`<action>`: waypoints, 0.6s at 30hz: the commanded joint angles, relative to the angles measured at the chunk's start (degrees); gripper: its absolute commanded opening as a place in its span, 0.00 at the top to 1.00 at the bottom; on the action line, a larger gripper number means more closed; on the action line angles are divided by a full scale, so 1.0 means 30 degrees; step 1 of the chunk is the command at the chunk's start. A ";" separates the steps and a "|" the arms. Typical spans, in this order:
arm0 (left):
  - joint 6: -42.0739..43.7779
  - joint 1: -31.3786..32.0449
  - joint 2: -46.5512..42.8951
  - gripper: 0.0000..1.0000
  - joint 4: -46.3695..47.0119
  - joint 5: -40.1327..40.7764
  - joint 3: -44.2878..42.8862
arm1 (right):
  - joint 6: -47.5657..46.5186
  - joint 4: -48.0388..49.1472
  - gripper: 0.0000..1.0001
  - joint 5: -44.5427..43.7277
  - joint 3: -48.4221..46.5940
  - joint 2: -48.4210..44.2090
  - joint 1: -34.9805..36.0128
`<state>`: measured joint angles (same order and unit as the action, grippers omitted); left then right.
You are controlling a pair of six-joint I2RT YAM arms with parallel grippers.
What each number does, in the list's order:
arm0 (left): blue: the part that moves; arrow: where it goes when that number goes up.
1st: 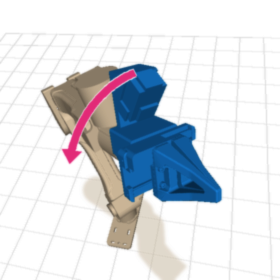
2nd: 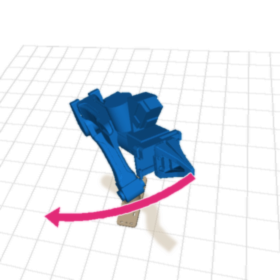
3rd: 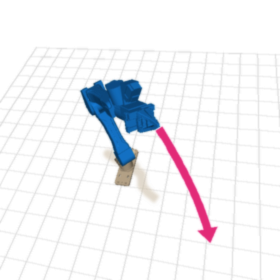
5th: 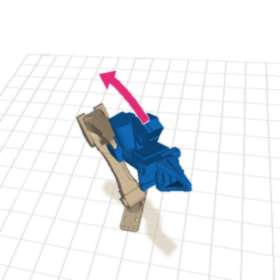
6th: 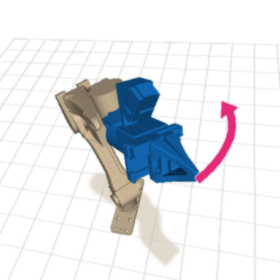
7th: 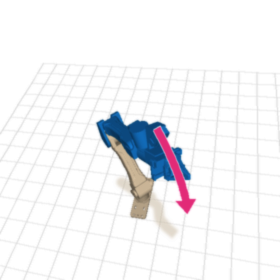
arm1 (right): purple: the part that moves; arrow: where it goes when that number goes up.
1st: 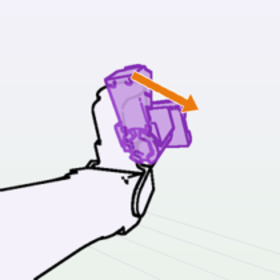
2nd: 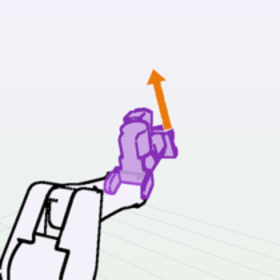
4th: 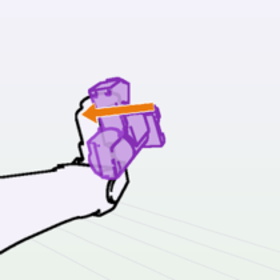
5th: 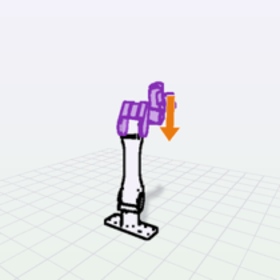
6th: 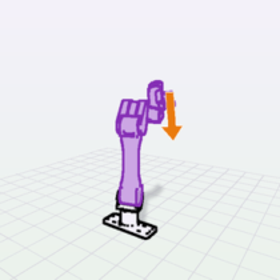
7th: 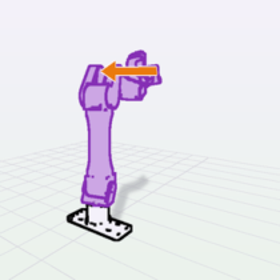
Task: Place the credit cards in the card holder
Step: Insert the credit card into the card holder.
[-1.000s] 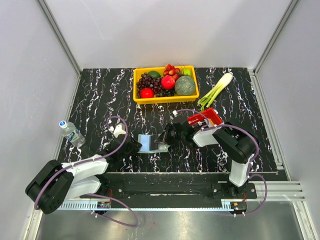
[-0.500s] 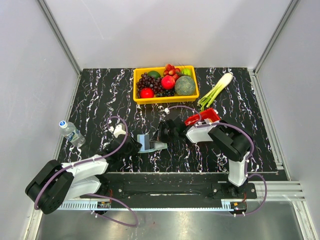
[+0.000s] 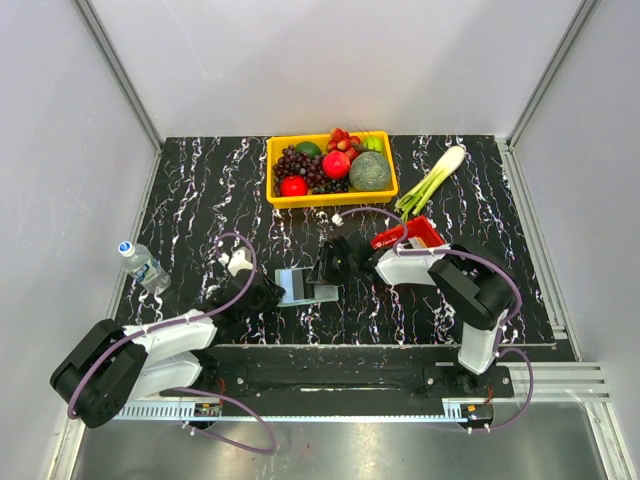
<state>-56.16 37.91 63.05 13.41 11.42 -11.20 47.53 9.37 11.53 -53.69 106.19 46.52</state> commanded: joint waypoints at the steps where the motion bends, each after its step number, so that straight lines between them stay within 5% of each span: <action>1: 0.0263 0.0137 0.0312 0.83 -0.1570 -0.0437 0.0306 | -0.1282 -0.2243 0.69 -0.1881 -0.0267 -0.0681 0.0049; 9: 0.0439 0.0165 0.0518 0.84 -0.1481 -0.0496 0.0042 | -0.0785 -0.0899 0.76 0.0021 -0.0414 0.0579 0.0049; 14: 0.0469 0.0166 0.0342 0.84 -0.1481 -0.0467 0.0013 | -0.0812 0.0246 0.97 0.1312 -0.0412 0.0667 0.0078; 18: 0.0644 0.0165 0.0342 0.85 -0.1481 -0.0438 -0.0162 | -0.1106 0.0599 1.00 0.2131 -0.0618 0.0930 0.0107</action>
<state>-55.72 37.91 63.16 13.41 11.40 -11.25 46.00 9.76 14.24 -54.17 107.48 46.50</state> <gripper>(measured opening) 0.154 0.011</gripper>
